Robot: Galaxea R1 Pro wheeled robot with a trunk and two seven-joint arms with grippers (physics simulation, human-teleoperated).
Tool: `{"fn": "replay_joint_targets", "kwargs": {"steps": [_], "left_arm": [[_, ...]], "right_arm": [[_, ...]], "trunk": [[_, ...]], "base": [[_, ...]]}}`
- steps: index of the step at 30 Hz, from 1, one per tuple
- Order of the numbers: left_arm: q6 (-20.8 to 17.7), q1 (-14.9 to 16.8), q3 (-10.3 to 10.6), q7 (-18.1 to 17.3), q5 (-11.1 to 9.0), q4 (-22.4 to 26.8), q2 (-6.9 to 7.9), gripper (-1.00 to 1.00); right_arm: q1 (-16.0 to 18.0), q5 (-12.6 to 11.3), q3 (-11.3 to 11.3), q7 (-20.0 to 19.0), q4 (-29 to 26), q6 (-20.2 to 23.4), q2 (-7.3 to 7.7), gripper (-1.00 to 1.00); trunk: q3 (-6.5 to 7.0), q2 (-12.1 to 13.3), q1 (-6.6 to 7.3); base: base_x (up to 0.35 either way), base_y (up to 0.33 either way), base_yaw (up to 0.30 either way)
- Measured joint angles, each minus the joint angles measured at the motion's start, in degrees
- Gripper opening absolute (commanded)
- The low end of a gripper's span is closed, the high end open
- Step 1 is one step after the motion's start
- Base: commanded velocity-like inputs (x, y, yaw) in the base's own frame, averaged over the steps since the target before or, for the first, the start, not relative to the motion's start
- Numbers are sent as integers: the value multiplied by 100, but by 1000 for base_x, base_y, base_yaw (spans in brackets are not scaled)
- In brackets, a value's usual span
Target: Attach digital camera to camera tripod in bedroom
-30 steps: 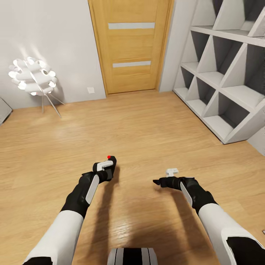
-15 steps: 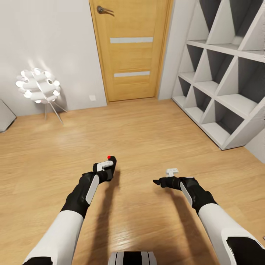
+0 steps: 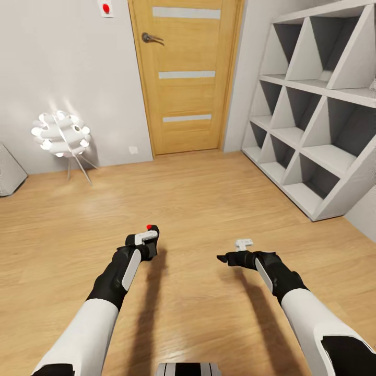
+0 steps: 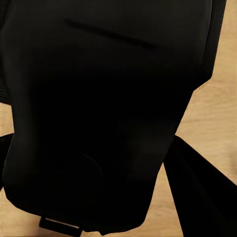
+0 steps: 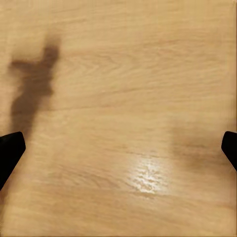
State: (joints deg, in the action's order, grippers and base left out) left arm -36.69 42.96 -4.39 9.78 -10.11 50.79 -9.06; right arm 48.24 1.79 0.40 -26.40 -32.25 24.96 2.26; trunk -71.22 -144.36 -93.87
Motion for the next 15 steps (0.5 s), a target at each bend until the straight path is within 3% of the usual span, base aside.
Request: {"fn": "replay_joint_targets", "kwargs": {"steps": [15], "left_arm": [[2, 0, -6, 48, -5, -34, 4, -100]], "right_arm": [[0, 2, 2, 4, 3, 2, -2, 100]], "trunk": [[333, 20, 39]], "base": [[0, 0, 0]]}}
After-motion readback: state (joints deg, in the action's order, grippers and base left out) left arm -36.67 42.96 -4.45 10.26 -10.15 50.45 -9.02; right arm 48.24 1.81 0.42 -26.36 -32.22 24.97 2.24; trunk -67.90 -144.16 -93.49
